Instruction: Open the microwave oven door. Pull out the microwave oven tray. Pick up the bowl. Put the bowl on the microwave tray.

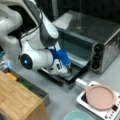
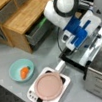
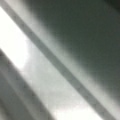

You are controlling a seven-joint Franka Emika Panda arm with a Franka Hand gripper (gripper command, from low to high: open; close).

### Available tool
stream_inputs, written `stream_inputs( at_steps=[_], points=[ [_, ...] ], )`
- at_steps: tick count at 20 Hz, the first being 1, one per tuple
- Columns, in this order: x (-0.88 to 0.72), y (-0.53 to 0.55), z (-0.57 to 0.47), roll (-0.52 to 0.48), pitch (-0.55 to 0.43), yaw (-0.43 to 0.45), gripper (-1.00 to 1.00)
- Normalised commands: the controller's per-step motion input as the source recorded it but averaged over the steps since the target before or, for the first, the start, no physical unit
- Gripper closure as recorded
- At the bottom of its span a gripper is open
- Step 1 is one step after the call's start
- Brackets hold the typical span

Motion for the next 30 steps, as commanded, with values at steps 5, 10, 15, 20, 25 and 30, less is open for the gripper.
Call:
stream_inputs(
  at_steps=[5, 10, 15, 20, 25, 30],
  points=[
    [0.14, -0.11, 0.01, -0.076, 0.066, 0.116, -1.0],
    [0.08, -0.1, 0.1, -0.23, 0.088, 0.003, -1.0],
    [0.0, -0.08, 0.2, -0.345, 0.086, -0.02, -1.0],
    [-0.08, 0.04, 0.17, -0.3, 0.033, 0.018, -1.0],
    [-0.13, 0.06, 0.17, -0.318, 0.003, -0.002, -1.0],
    [-0.15, 0.09, 0.16, -0.411, -0.023, -0.076, -1.0]
  ],
)
